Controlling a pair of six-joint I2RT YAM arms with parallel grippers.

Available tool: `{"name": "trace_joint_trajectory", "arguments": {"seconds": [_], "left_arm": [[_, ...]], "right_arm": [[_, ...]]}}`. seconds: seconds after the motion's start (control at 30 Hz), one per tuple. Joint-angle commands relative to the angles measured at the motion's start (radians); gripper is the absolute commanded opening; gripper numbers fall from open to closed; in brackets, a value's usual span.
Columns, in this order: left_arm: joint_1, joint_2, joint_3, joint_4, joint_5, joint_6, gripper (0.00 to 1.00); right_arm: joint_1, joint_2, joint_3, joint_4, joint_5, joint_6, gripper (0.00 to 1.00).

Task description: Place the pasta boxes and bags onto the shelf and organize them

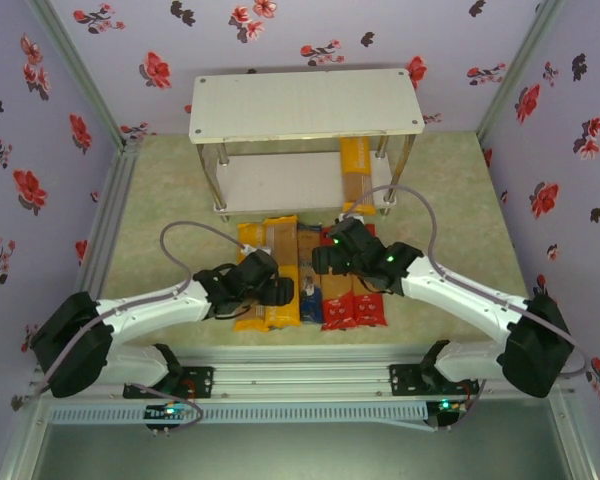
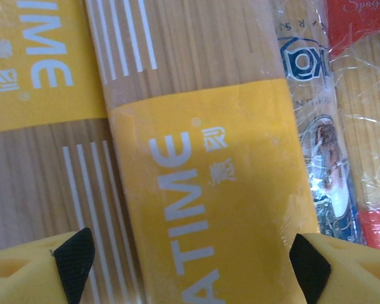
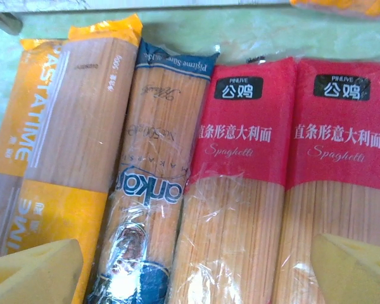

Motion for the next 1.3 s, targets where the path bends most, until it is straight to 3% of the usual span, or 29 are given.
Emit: {"name": "trace_joint_trajectory", "arguments": {"seconds": [0.0, 0.57, 0.73, 0.93, 0.97, 1.03, 1.27], "left_arm": [[-0.013, 0.027, 0.041, 0.014, 0.018, -0.023, 0.87], [-0.019, 0.183, 0.126, -0.04, 0.027, -0.017, 0.86], [-0.019, 0.195, 0.14, -0.048, 0.053, -0.009, 0.59], [-0.019, 0.171, 0.163, -0.081, 0.074, -0.001, 0.41], [-0.018, 0.169, 0.168, -0.086, 0.078, 0.002, 0.33], [-0.019, 0.159, 0.178, -0.095, 0.083, 0.002, 0.0], [-0.016, 0.101, 0.184, -0.099, 0.078, 0.013, 0.0]], "right_arm": [[-0.017, -0.04, 0.004, -0.016, 0.023, -0.026, 0.94], [-0.07, -0.132, -0.043, -0.003, -0.011, -0.036, 0.96], [-0.075, -0.127, -0.047, 0.001, -0.018, -0.032, 0.96], [-0.076, -0.126, -0.037, 0.001, -0.02, -0.032, 0.96], [-0.077, -0.126, -0.036, 0.001, -0.019, -0.031, 0.96], [-0.077, -0.128, -0.035, 0.001, -0.019, -0.028, 0.96], [-0.076, -0.134, -0.036, -0.007, -0.011, -0.024, 0.96]]}}
